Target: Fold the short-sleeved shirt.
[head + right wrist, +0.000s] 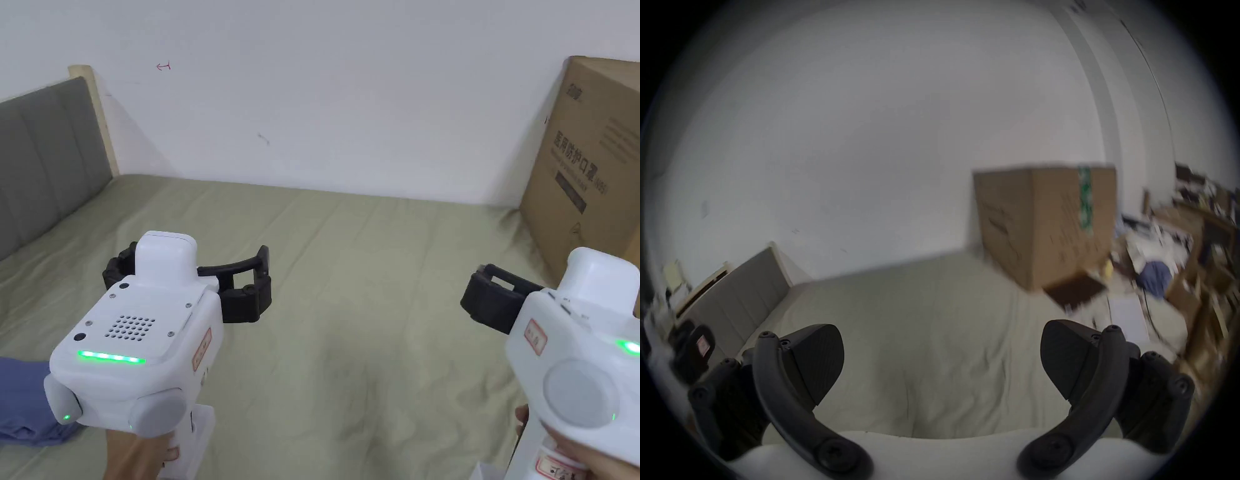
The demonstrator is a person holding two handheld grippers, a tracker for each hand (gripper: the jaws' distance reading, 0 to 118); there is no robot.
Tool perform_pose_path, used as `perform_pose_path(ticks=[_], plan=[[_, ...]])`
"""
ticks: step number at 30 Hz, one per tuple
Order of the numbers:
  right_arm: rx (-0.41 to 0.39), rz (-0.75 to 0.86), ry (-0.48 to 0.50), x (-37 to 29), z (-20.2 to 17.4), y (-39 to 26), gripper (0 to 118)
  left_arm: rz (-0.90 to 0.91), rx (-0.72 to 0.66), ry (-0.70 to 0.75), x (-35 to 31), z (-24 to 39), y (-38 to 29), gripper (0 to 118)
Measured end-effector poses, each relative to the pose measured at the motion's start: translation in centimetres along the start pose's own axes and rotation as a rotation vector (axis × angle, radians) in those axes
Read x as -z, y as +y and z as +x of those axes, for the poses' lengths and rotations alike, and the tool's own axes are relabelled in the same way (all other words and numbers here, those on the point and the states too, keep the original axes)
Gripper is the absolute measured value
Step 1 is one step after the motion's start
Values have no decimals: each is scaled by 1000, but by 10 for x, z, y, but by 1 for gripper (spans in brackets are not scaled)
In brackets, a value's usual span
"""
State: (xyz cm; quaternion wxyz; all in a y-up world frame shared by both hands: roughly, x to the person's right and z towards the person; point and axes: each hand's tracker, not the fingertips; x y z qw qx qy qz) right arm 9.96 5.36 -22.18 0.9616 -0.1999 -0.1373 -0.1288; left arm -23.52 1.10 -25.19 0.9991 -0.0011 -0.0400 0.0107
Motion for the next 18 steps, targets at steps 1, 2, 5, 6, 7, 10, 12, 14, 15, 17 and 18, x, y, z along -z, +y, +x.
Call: perform_pose_path(ticks=[1, 2, 5, 6, 7, 10, 12, 14, 15, 17, 18], plan=[[30, -87, -25, 2, 0, 5, 118, 0, -1, 0, 0, 0, 0, 118], [46, -156, -23, 5, 0, 8, 118, 0, -1, 0, -1, 0, 0, 118], [68, -240, -5, 14, 2, 12, 118, 0, 1, 0, -2, -1, 0, 118], [77, -229, -5, 16, 2, 12, 118, -1, 2, 0, -1, -1, -1, 118], [82, -223, -5, 16, 2, 10, 118, -1, 3, 1, -1, -2, -1, 118], [66, -202, -3, 18, 2, 9, 118, 2, -4, 2, -1, -4, -1, 118], [38, -187, 0, 16, -2, 6, 117, 3, -7, 4, -1, -5, -1, 118], [19, -161, 8, 15, -5, 4, 115, 3, -7, 7, -1, -6, -2, 118], [7, -153, 5, 15, -7, 3, 115, 4, -7, 9, -1, -6, -2, 118], [-10, -137, 9, 13, -8, 2, 115, 5, -7, 9, 0, -6, -2, 118], [-18, -123, 19, 13, -8, 2, 115, 5, -6, 9, 0, -7, -2, 118]])
